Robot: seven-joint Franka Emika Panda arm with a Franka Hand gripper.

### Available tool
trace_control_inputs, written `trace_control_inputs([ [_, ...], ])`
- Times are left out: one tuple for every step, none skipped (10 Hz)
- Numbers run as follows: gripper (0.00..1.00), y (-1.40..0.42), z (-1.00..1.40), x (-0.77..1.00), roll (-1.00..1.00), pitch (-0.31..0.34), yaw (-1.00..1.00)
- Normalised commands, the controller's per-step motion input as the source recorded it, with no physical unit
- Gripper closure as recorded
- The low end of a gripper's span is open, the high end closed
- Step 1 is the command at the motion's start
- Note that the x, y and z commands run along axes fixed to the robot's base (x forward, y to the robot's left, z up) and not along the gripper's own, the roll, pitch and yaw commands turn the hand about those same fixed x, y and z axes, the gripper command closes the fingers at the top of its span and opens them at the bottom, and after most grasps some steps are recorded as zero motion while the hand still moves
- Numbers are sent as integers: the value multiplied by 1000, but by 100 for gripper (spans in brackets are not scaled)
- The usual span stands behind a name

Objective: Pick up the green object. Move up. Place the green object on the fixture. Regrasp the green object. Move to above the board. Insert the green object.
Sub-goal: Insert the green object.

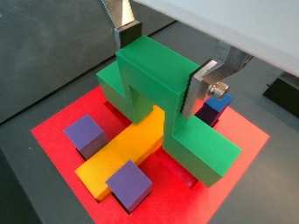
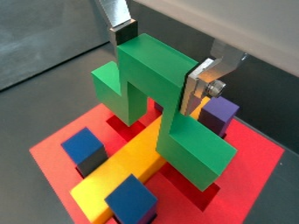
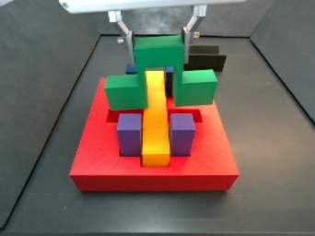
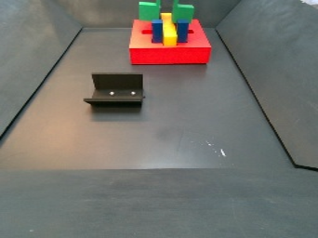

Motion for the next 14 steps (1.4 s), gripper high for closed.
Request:
trace_control_inputs([
  [100, 43, -103, -91, 0, -11, 0],
  [100, 6, -74, -51, 0, -20, 0],
  [100, 0, -83, -57, -4, -21, 0],
  [100, 0, -91, -49, -1, -20, 0],
  [100, 0, -114, -34, 0, -16, 0],
  [100, 0, -146, -14, -6, -29, 0],
  [100, 0, -191, 0, 0, -37, 0],
  [100, 0, -214, 31, 0, -47, 0],
  [100, 0, -194, 97, -1, -50, 0],
  [100, 0, -160, 126, 0, -43, 0],
  [100, 0, -140, 80, 0, -30, 0],
  [100, 0, -134, 63, 0, -27, 0],
  [100, 0, -126, 40, 0, -27, 0],
  [100, 0, -117, 17, -4, -27, 0],
])
